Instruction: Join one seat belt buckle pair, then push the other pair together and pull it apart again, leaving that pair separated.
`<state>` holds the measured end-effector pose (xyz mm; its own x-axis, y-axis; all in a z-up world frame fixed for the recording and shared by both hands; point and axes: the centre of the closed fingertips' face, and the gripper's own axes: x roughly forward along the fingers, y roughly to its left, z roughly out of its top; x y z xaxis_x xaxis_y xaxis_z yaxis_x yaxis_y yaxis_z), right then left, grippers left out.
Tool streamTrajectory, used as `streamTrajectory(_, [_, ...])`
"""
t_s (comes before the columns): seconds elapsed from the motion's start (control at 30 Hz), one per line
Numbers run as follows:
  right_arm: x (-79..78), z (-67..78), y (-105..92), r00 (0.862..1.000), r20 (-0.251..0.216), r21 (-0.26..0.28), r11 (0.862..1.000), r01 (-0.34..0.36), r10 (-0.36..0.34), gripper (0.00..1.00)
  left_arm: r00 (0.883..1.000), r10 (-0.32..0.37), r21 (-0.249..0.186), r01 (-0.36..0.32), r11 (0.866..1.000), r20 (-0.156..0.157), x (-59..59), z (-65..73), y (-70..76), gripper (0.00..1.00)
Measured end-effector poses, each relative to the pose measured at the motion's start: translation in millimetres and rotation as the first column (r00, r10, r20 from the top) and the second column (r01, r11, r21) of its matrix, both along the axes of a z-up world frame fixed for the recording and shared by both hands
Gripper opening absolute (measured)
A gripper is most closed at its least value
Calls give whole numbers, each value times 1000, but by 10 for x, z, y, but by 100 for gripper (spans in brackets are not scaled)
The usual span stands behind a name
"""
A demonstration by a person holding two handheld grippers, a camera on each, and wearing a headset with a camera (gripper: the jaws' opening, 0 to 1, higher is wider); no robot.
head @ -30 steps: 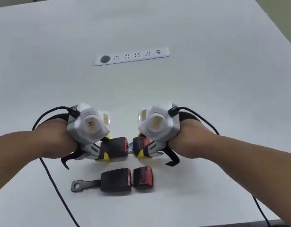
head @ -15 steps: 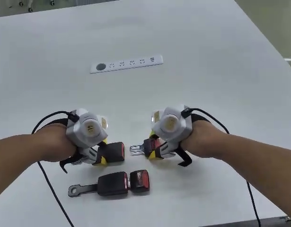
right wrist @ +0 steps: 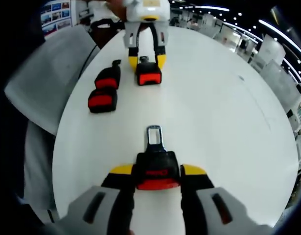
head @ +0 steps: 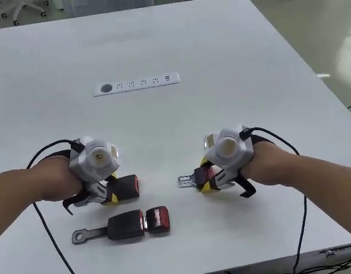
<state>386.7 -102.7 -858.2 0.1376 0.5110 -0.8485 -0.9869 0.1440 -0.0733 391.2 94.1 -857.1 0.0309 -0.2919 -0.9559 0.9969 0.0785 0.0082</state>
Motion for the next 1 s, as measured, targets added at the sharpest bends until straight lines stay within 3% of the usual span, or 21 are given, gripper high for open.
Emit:
streamTrajectory(0.07, [-21, 4, -47, 1000, -5, -14, 1000, -5, 5, 36, 1000, 10, 7, -10, 1000, 3, 0, 1, 3, 33])
streamTrajectory(0.23, [25, 14, -108, 999, 47, -73, 997, -12, 15, 41, 1000, -7, 16, 7, 1000, 26, 21, -4, 13, 33])
streamTrajectory(0.37, [-13, 20, -114, 999, 44, -81, 997, -2, 6, 42, 999, 44, -1, -44, 999, 21, 43, -9, 32, 33])
streamTrajectory(0.47, [14, 43, -161, 996, 77, -73, 996, 42, -37, 51, 998, 57, -20, -56, 998, 36, 52, -8, 43, 34])
streamTrajectory(0.53, [8, 45, -239, 991, 77, -48, 993, 110, -106, 53, 997, 66, -23, -65, 998, 45, 28, -8, 89, 36])
streamTrajectory(0.6, [9, 83, -325, 977, 84, 13, 981, 194, -194, 55, 995, 18, 14, -19, 1000, 98, 34, 27, 186, 37])
streamTrajectory(0.63, [-1, 119, -379, 963, 80, 60, 966, 252, -256, 55, 992, 39, -22, -37, 999, 118, 22, 93, 177, 39])
streamTrajectory(0.73, [-139, 175, -483, 938, 51, 131, 933, 334, -343, 60, 975, 151, -122, -132, 984, 160, 18, 309, 215, 45])
streamTrajectory(0.83, [-284, 210, -524, 925, 46, 176, 914, 364, -377, 62, 966, 156, -128, -131, 983, 208, -136, 414, 384, 46])
streamTrajectory(0.93, [-412, 306, -440, 913, 35, 262, 885, 385, -407, 61, 954, 232, -255, -180, 950, 192, -352, 511, 409, 51])
streamTrajectory(0.97, [-481, 323, -449, 913, 44, 258, 888, 382, -405, 60, 938, 283, -313, -213, 926, 199, -382, 555, 437, 54])
streamTrajectory(1.0, [-530, 328, -443, 914, 45, 255, 889, 380, -403, 60, 930, 304, -334, -225, 915, 205, -411, 579, 468, 59])
